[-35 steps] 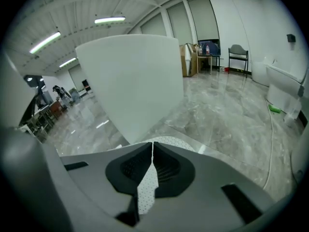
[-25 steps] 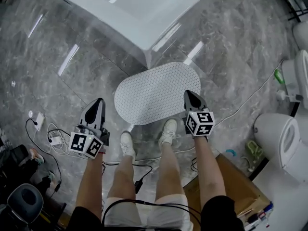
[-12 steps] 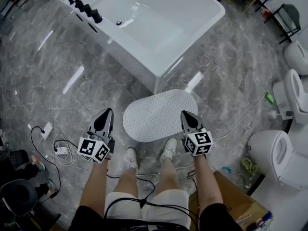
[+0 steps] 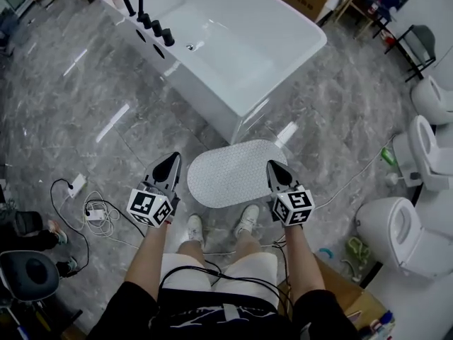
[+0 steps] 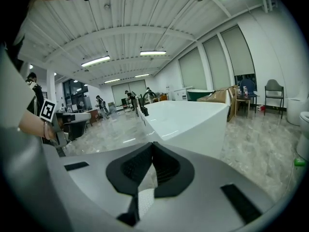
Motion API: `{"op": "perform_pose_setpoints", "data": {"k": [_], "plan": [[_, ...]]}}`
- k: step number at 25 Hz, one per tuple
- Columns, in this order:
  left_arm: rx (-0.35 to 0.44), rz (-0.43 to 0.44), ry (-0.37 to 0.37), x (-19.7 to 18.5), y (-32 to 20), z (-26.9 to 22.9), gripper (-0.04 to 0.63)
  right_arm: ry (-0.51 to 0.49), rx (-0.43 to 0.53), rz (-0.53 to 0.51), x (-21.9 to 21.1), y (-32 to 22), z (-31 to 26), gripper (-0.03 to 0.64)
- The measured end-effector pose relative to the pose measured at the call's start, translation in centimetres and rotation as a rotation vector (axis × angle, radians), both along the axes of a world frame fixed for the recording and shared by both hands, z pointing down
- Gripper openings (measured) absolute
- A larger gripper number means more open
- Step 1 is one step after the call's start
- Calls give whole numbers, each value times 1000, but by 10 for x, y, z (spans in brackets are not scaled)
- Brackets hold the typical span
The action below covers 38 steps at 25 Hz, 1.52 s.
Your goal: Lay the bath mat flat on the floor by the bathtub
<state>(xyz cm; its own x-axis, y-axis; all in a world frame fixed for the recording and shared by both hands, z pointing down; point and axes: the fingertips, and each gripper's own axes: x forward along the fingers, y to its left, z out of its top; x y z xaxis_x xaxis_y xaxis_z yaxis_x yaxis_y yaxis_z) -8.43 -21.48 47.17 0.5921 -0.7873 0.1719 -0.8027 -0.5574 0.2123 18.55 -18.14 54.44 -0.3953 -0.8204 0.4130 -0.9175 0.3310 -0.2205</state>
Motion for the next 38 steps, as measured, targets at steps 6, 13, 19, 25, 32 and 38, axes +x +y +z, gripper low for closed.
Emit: {"op": "perform_pose_setpoints", "data": {"k": [6,13,19,25,32,38], "plan": [[21,10,-1,-11,11,-42,14,23,53,-11,-21,11,-56,26],[49,21,3,-14,29,-84,14,40,123,-35,-37,23,-116,26],[67,3,-4,-24,35,-121,14,25,156,-26,-45,28,-157,26],[111,-2,-4,-28,35,-162,14,13,176,-25,-43,29,-191,26],[141,-4,-10,-30,39,-193,14,-4,212,-9,-42,34,-220,26],[179,-4,-13,-38,39,-212,14,-26,247,10,-43,30,-241,26]]}}
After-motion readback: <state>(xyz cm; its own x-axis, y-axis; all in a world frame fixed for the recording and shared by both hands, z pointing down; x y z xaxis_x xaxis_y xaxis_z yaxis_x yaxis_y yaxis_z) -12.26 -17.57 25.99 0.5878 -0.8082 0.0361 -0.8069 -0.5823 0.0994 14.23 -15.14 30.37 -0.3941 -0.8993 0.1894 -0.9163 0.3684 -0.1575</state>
